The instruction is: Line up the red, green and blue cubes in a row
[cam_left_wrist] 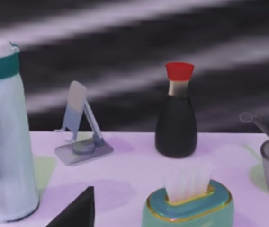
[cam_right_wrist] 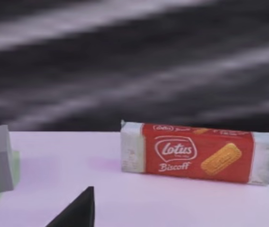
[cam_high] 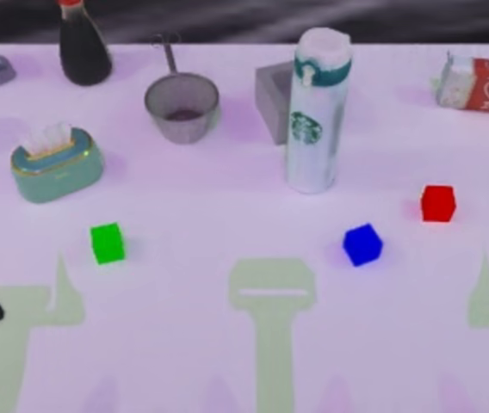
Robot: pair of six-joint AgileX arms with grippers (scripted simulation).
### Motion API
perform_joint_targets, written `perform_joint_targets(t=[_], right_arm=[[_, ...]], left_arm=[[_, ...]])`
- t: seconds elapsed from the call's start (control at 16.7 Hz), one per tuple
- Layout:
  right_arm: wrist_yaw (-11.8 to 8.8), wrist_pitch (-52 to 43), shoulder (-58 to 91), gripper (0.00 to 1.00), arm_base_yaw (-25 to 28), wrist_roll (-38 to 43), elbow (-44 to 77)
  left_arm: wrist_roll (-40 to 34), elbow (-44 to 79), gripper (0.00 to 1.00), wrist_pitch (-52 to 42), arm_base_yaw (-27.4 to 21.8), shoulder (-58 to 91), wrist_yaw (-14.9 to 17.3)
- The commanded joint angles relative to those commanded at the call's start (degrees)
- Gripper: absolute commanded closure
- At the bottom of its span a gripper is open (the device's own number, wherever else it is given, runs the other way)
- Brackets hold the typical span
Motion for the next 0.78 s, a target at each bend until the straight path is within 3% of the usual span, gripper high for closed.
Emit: perform_joint_targets(t=[0.36, 0.78], right_arm=[[-0.1, -3.8, 5.9, 0.00, 0.8, 1.0, 5.9], [0.0, -21.6, 39.5, 0.00, 3.8, 5.2, 35.1]], left_arm=[[0.0, 0.0, 0.00, 0.0, 0.0, 0.0, 0.0], [0.0, 0.0, 0.00, 0.0, 0.0, 0.0, 0.0]])
